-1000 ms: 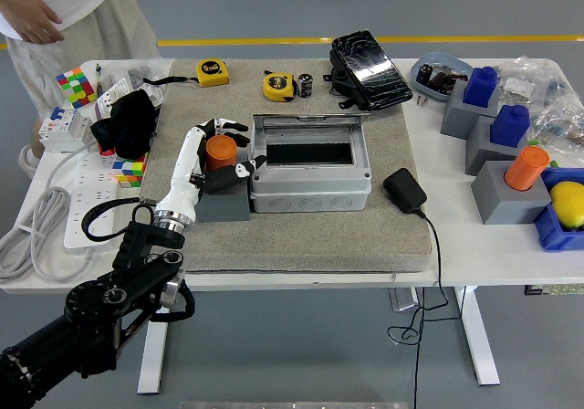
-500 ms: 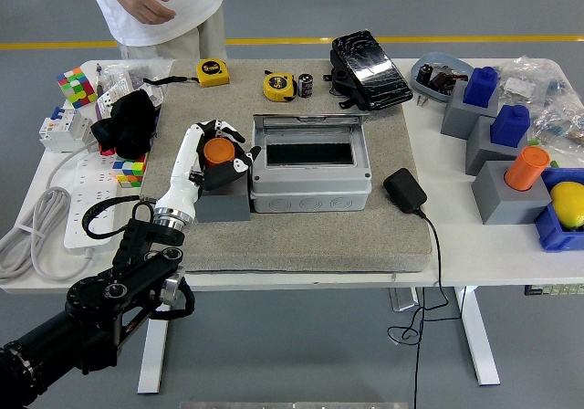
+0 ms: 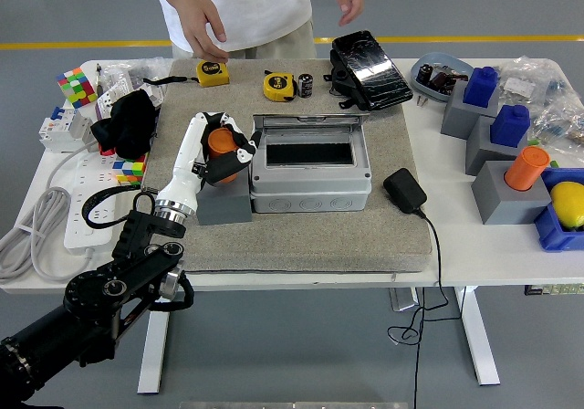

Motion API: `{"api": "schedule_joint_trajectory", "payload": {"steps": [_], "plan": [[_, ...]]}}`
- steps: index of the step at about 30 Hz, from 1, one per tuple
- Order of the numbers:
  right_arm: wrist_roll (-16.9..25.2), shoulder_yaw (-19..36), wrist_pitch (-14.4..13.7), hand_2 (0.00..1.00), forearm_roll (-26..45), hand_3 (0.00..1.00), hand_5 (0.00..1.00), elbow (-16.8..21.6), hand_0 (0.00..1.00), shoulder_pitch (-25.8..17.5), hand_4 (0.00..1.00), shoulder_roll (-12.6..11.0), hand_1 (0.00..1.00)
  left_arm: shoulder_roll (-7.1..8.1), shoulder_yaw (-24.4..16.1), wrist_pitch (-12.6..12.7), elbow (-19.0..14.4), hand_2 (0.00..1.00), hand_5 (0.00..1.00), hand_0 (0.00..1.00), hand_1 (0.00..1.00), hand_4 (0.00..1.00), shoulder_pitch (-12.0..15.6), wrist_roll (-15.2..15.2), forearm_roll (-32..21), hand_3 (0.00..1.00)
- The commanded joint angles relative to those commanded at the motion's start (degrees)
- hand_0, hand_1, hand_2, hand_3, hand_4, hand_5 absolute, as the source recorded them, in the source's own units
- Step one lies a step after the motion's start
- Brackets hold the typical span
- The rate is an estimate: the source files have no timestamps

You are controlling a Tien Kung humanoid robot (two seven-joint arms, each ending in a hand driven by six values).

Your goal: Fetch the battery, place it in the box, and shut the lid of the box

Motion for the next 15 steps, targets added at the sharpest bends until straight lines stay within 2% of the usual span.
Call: {"api": "schedule_joint_trajectory", "payload": {"steps": [2,5,11,15], "plan": [[0.1,0.1,0.0,0.729,-0.1,0.773,0.662,0.0,0.648,0.0,0.998,0.0,0.698,0.22,-0.4,0.2,-1.4,0.132,0.002,0.205,0.105,0.56,-0.3,0.8,2.5,0.193],[0.2,0.4,0.0,0.729,-0.1,0.773,0.662,0.0,0.648,-0.1,0.998,0.1,0.698,0.83,-0.3,0.6,-4.6,0.132,0.002,0.205,0.105,0.56,-0.8,4.0,8.4,0.193],[0.3,0.7,-0.1,0.729,-0.1,0.773,0.662,0.0,0.648,-0.2,0.998,0.1,0.697,2.17,3.4,0.5,-11.7,0.134,0.002,0.194,0.105,0.58,-3.0,15.2,22.5,0.194],[0.3,0.9,-0.1,0.729,-0.2,0.773,0.662,0.0,0.648,-0.2,0.998,0.1,0.696,2.46,6.9,-0.2,-14.5,0.128,0.002,0.188,0.102,0.598,-5.2,23.3,31.7,0.195]]}}
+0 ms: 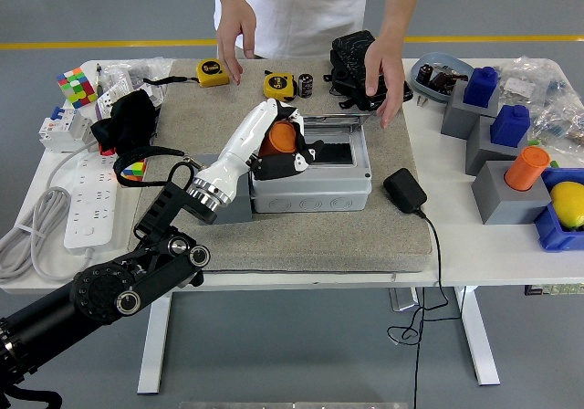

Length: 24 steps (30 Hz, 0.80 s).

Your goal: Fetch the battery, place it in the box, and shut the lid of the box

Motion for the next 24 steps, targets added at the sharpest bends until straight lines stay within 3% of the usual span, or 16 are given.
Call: {"api": "schedule_joint_trajectory", "payload": {"steps": [5,11,19,24], "plan": [[0.1,0.0,-0.1,0.729,-0.1,0.772,0.663,0.1,0.648,0.2,0.998,0.0,0.695,-0.88,5.0,-0.4,1.4,0.127,0.002,0.183,0.099,0.609,-4.2,5.8,11.0,0.195],[0.1,-0.5,-0.1,0.728,0.1,0.769,0.663,0.0,0.647,0.3,0.998,-0.1,0.695,-2.75,9.6,-0.7,6.6,0.123,0.002,0.181,0.097,0.607,-9.0,10.6,17.8,0.195],[0.1,-1.0,-0.2,0.727,0.3,0.769,0.663,0.1,0.647,0.4,0.998,-0.3,0.695,-5.46,12.2,-1.7,14.3,0.123,0.002,0.182,0.101,0.617,-13.3,14.3,18.7,0.198],[0.1,-1.0,-0.2,0.727,0.2,0.769,0.663,0.2,0.646,0.5,0.998,-0.3,0.693,-6.66,12.0,-1.3,16.8,0.124,0.002,0.184,0.101,0.619,-14.6,15.3,18.3,0.2]]}}
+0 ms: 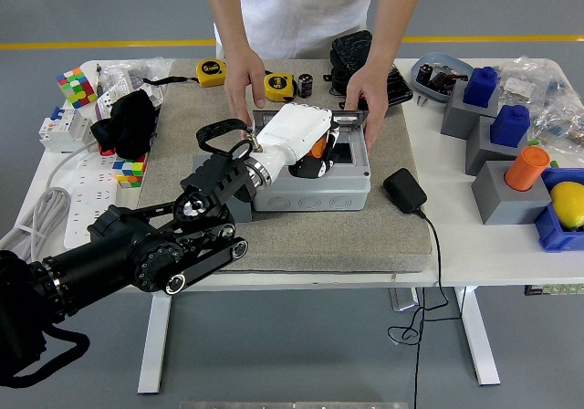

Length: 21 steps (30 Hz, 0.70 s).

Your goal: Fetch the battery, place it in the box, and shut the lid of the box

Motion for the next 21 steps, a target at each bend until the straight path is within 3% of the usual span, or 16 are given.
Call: {"api": "schedule_joint_trajectory", "payload": {"steps": [5,16,17,21], "plan": [[0.0,0.0,0.0,0.726,-0.1,0.769,0.663,0.1,0.646,0.0,0.998,0.0,0.693,-0.44,-0.2,0.2,2.3,0.126,0.002,0.184,0.102,0.625,-0.4,0.9,-0.9,0.201],[0.0,-0.2,0.0,0.726,-0.2,0.769,0.663,0.2,0.646,0.0,0.998,0.1,0.694,-0.44,-1.3,2.0,2.0,0.161,0.002,0.182,0.129,0.668,0.3,0.2,-2.0,0.24],[0.0,-0.2,0.0,0.725,-0.2,0.769,0.663,0.2,0.644,0.0,0.998,0.1,0.694,-0.44,-1.3,2.3,2.1,0.223,0.002,0.201,0.22,0.751,0.3,0.1,-2.1,0.326],[0.1,-0.1,-0.1,0.725,-0.3,0.769,0.663,0.3,0.644,0.1,0.998,0.0,0.694,-0.44,-1.3,3.2,2.7,0.223,0.002,0.201,0.22,0.751,-0.1,-0.8,-2.8,0.326]]}}
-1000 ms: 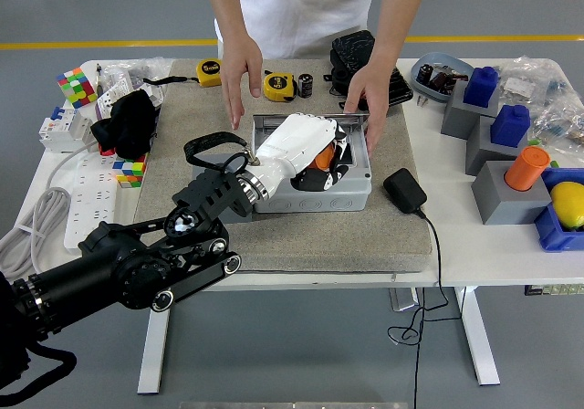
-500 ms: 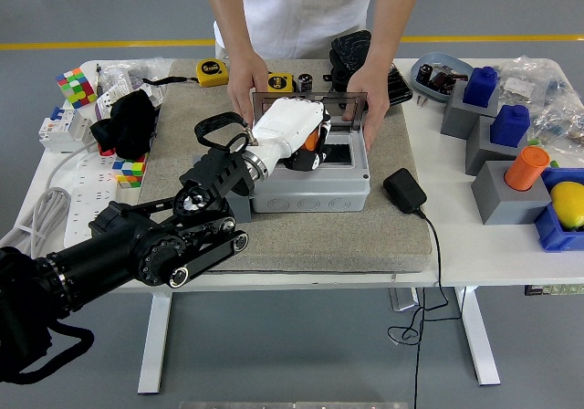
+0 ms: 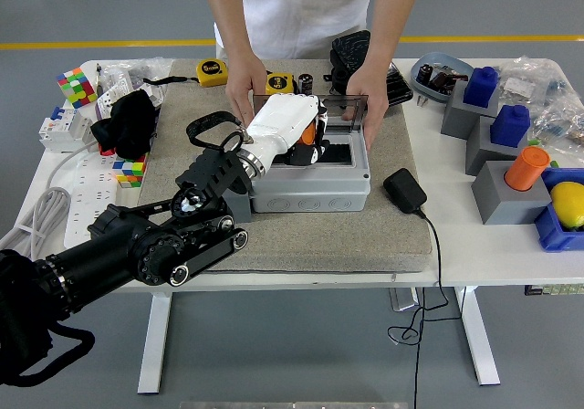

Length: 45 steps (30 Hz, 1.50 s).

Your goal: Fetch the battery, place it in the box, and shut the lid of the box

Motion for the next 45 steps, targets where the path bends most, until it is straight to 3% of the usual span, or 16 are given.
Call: {"api": "schedule_joint_trajectory", "payload": {"steps": [1,2,7,8,13,14,24,33,37,38,43,44,45], "plan": [[0.0,0.0,0.0,0.725,0.0,0.769,0.663,0.0,0.644,0.0,0.998,0.0,0.694,0.0,0.1,0.2,0.2,0.223,0.002,0.201,0.22,0.751,-0.1,-0.3,-0.1,0.326],[0.0,0.0,0.0,0.724,0.0,0.769,0.662,0.0,0.645,0.0,0.998,0.0,0.693,0.0,0.2,0.2,0.4,0.378,0.002,0.282,0.389,0.859,-0.2,-0.4,-0.2,0.458],[0.0,-0.2,0.0,0.724,0.1,0.769,0.662,0.0,0.645,-0.1,0.998,0.0,0.693,0.0,0.5,0.3,0.5,0.378,0.002,0.282,0.389,0.859,-0.3,-1.0,-0.9,0.458],[0.0,-0.2,0.0,0.725,0.2,0.768,0.661,0.0,0.645,-0.1,0.998,0.0,0.693,0.0,0.6,0.3,0.5,0.45,0.002,0.408,0.49,0.947,-0.3,-1.2,-1.1,0.544],[0.0,-0.3,0.0,0.725,0.1,0.768,0.661,0.0,0.645,-0.1,0.998,0.0,0.693,0.0,0.7,0.6,0.3,0.45,0.002,0.408,0.49,0.947,-0.2,-2.0,-2.1,0.544],[0.0,-0.2,0.0,0.724,0.1,0.768,0.66,0.0,0.645,-0.1,0.998,0.0,0.693,0.0,0.7,0.6,0.2,0.48,0.002,0.462,0.55,0.998,-0.2,-2.1,-2.3,0.594],[0.0,-0.2,0.0,0.724,0.0,0.767,0.66,0.0,0.645,-0.1,0.998,0.1,0.694,0.0,-1.0,1.0,-2.2,0.496,0.002,0.459,0.584,0.998,0.6,-3.1,-2.9,0.62],[0.0,0.2,0.0,0.725,-0.1,0.767,0.66,0.0,0.645,-0.3,0.998,0.2,0.693,0.44,-6.6,3.2,-10.4,0.463,0.027,0.419,0.535,0.998,3.6,-7.6,-4.4,0.595],[0.0,0.0,0.0,0.725,0.1,0.767,0.66,-0.1,0.645,-0.3,0.998,0.2,0.693,0.85,-9.0,3.9,-11.6,0.463,0.027,0.419,0.535,0.998,4.0,-8.6,-4.8,0.595],[0.0,-0.1,0.1,0.725,0.1,0.767,0.66,-0.1,0.644,-0.3,0.998,0.2,0.693,0.83,-9.5,3.7,-11.2,0.503,0.11,0.501,0.601,0.998,3.9,-8.3,-4.7,0.632],[0.1,-0.1,0.0,0.725,0.0,0.767,0.66,0.1,0.644,-0.1,0.998,0.2,0.693,0.89,-11.4,0.5,-7.8,0.503,0.11,0.501,0.601,0.998,2.8,-5.1,-5.1,0.632],[0.0,-0.3,0.0,0.725,0.1,0.767,0.66,0.0,0.645,-0.1,0.998,0.2,0.692,0.94,-11.9,-0.9,-6.7,0.823,0.396,0.778,0.841,0.998,2.4,-3.9,-5.3,0.874],[0.0,-0.4,0.0,0.725,0.1,0.767,0.66,0.0,0.645,0.0,0.998,0.2,0.692,0.98,-12.2,-2.2,-6.0,0.823,0.396,0.778,0.841,0.998,2.1,-2.6,-5.4,0.874]]}}
